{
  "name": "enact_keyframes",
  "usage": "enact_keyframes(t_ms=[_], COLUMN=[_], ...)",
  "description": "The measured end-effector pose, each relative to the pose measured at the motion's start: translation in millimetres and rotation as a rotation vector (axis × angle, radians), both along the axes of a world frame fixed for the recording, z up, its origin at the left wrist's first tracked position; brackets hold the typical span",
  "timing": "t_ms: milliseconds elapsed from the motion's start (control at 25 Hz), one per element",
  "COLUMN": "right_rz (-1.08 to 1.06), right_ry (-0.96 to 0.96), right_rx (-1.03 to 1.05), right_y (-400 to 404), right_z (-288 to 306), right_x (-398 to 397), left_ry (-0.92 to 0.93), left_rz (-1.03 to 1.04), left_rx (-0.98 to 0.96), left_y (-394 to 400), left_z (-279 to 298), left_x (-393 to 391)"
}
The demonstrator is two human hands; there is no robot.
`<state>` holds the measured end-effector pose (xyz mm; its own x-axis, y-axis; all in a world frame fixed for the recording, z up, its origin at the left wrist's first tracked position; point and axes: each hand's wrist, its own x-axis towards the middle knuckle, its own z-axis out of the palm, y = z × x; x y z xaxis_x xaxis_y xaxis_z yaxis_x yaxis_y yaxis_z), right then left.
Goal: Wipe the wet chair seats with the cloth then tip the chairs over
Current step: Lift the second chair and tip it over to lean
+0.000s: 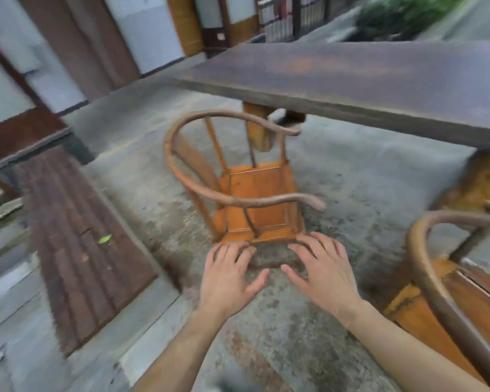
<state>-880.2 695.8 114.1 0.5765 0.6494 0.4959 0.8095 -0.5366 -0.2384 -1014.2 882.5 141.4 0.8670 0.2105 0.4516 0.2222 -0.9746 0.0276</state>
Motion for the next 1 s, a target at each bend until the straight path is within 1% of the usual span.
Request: enact_keyframes(t_ms=[120,280,360,520,640,760,880,1000], right_rz=[-0.237,-0.563,-0.759,-1.088,-1.248,-1.364,-1.403,-1.426], right_ry=[0.012,0.029,0.069,0.118,0.149,0.144,0.138,0.098], right_rx=[-0.055,-0.09,-0.121,-0.147,-0.168,-0.139,-0.114,-0.086], right_y=[-17.1,-34.9,-41.1,-55.6,-71.8,-96.1,-123.6,-169.3], right_z=[-13.8,-21.9,-20.6,-15.9,-13.5,-11.9,-11.9,-17.2], right_x=[14.9,-2.9,-30.9,-100.0,-145.8,-181.7,-211.7,-250.0], left_ry=[0.024,0.021,0.041,0.039,0.051,0.061,0.09,0.074], left_rz=[-0.238,-0.583,-0.758,-1.029,-1.164,-1.257,-1.268,-1.265], left_rx=[-0.049,-0.105,-0.14,-0.188,-0.215,-0.211,-0.178,-0.15], left_y=[9.5,12.7,8.2,-19.4,-47.8,-77.3,-100.3,-133.6], left_z=[-11.8,-32.1,-40.1,-46.3,-46.2,-46.6,-49.2,-54.1], left_x=[62.4,119.4,137.9,145.8,135.4,120.7,103.2,76.6])
